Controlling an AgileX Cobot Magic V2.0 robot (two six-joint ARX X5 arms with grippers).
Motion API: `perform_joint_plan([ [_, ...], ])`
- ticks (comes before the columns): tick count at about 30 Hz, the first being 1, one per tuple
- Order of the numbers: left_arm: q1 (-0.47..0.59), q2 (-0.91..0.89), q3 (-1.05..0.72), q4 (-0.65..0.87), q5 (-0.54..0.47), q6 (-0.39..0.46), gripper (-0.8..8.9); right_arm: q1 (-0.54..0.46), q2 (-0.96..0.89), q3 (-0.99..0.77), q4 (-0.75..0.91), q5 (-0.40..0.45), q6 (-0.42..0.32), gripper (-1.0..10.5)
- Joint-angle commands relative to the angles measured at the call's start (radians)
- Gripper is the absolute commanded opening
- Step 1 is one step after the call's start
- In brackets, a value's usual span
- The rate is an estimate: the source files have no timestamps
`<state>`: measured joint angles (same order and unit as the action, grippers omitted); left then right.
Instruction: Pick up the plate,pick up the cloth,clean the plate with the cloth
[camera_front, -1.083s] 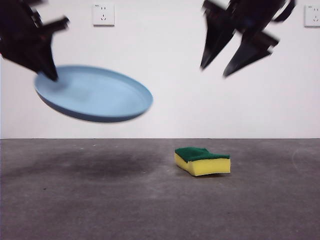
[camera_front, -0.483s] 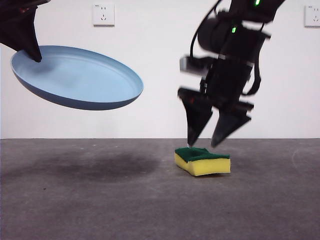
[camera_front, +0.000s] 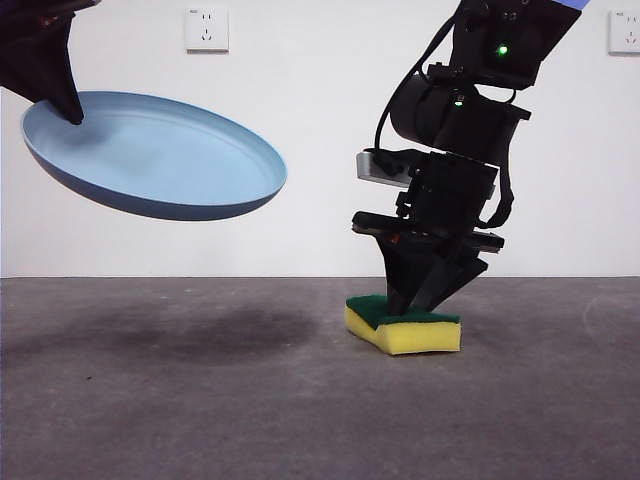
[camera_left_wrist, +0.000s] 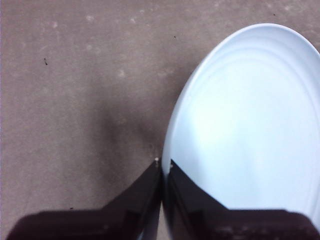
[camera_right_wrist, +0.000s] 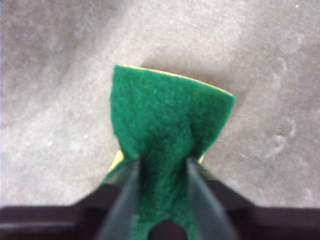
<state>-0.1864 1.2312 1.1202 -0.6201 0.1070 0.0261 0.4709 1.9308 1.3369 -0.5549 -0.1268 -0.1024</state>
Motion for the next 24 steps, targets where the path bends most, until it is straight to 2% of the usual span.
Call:
perform_joint_plan([
  [1, -0.004, 0.003, -0.001, 0.017, 0.0, 0.005, -0.08, 0.002, 0.034, -0.001, -0.014, 0.003, 0.0, 0.5],
  [4, -0.004, 0.005, -0.001, 0.021, 0.001, 0.005, -0.08, 0.002, 0.058, -0.001, -0.032, 0.003, -0.004, -0.2],
  [12, -0.004, 0.025, -0.001, 0.021, 0.0, 0.005, -0.08, 0.013, 0.062, -0.001, -0.047, 0.003, -0.003, -0.2],
  [24, -0.018, 0.207, -0.001, 0.057, 0.007, -0.011, -0.08, 0.049, -0.219, 0.0, -0.04, -0.004, 0.017, -0.2],
])
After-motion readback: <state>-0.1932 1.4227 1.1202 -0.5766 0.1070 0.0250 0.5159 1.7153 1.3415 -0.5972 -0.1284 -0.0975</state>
